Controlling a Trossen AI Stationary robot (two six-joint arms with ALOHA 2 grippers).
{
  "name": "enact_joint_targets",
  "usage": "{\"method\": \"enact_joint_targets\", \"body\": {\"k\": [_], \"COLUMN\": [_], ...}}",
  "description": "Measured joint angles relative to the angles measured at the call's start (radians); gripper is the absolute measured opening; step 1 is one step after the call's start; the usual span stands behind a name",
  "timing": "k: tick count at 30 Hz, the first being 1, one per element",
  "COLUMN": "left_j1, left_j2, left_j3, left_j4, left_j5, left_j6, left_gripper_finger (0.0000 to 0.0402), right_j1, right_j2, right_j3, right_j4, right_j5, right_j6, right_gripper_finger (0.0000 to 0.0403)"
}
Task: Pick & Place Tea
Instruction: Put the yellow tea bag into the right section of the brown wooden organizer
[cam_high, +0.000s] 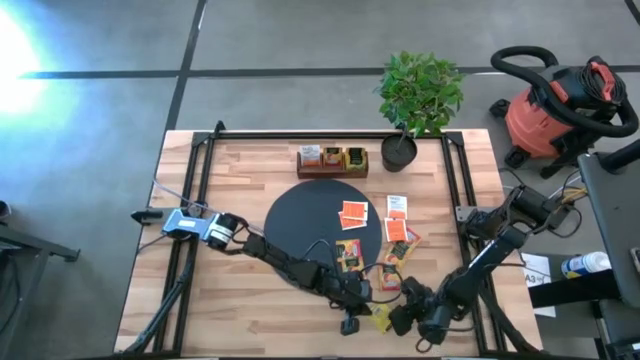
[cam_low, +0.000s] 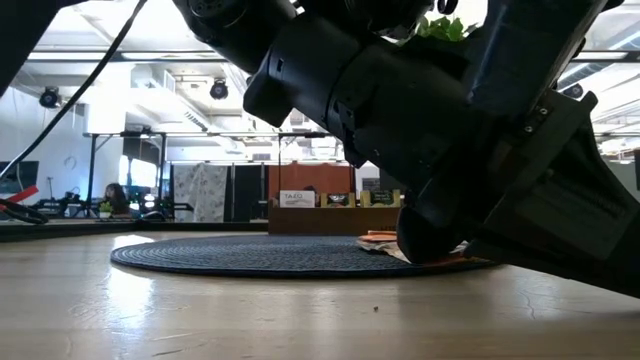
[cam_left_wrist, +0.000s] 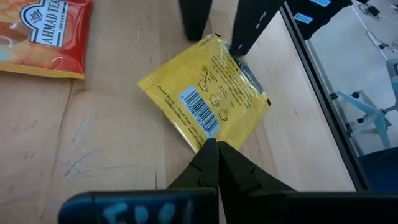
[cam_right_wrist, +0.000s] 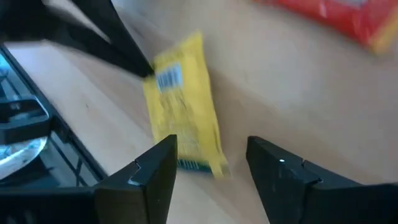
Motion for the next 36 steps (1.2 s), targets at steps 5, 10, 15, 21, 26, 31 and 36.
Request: {"method": "enact_joint_targets", "body": {"k": [5,10,15,21,26,31,36], "left_j1": [0.0,0.0,0.0,0.0,0.002,0.001,0.003], "left_j2": [0.0,0.0,0.001,-0.004,-0.047,-0.19,-0.357], "left_j3": [0.0,0.0,0.0,0.001,0.016,0.024,-0.025], "left_j4": [0.0,0.0,0.001,0.002,-0.047,-0.192,-0.323], "left_j5": [-0.007,-0.033,-0.058,-0.079,-0.105,-0.258,-0.435], "left_j6": [-0.006,-0.022,-0.027,-0.038,-0.055,-0.069,-0.15], "left_gripper_finger": [0.0,0.0,0.0,0.0,0.0,0.0,0.0], "right_j1": [-0.035,-0.038,-0.04,-0.049,-0.049,-0.044,-0.045], "right_j2": [0.001,0.001,0.002,-0.001,-0.032,-0.094,-0.124], "right_j3": [-0.002,-0.004,-0.005,0.01,0.06,0.191,0.393], "right_j4": [0.031,0.038,0.051,0.066,-0.045,-0.415,-0.885], "right_j5": [-0.016,-0.07,-0.092,-0.109,-0.088,-0.063,0.094], "right_j6": [-0.098,-0.145,-0.153,-0.217,-0.384,-0.617,-0.856], "right_gripper_finger": [0.0191,0.016,0.0108,0.0041,0.0012,0.0011,0.0011]}}
